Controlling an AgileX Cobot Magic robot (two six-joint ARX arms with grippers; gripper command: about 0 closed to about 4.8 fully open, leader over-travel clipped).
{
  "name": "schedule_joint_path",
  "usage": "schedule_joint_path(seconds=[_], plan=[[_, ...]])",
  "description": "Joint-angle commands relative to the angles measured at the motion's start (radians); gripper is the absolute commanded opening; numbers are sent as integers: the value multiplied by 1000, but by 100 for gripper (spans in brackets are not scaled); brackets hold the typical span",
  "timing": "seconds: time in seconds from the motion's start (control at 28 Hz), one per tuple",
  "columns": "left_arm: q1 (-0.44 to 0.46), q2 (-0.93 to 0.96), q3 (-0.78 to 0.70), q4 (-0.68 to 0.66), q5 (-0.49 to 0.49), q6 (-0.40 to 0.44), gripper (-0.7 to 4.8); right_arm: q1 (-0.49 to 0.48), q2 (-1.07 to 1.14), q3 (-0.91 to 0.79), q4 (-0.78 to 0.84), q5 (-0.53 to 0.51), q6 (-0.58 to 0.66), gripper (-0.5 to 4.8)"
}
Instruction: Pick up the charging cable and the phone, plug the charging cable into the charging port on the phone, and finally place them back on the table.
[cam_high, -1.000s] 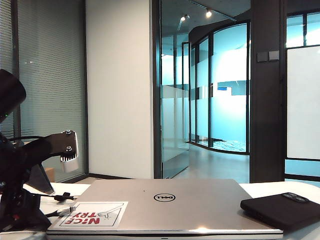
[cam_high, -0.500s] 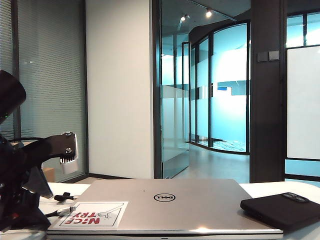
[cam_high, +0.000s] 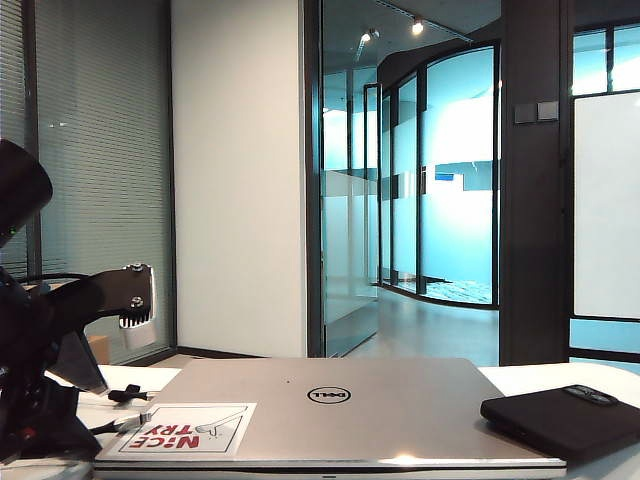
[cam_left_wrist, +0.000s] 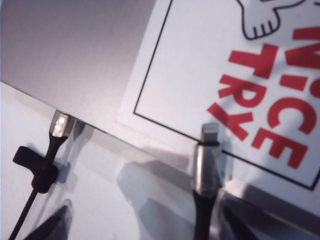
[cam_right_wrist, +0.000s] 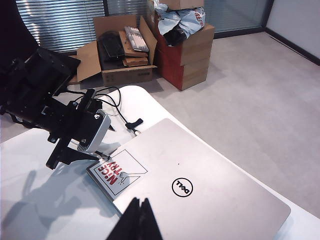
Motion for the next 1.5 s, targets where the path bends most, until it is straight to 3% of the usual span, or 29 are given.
schedule_joint_path(seconds=[0.04,1.5], plan=[[0,-1,2,5,2,4,371,1,0,5,23,2,-3,-5],[-1,-1,5,18,8,-1,367,1,24,5,39,2,-4,-5]])
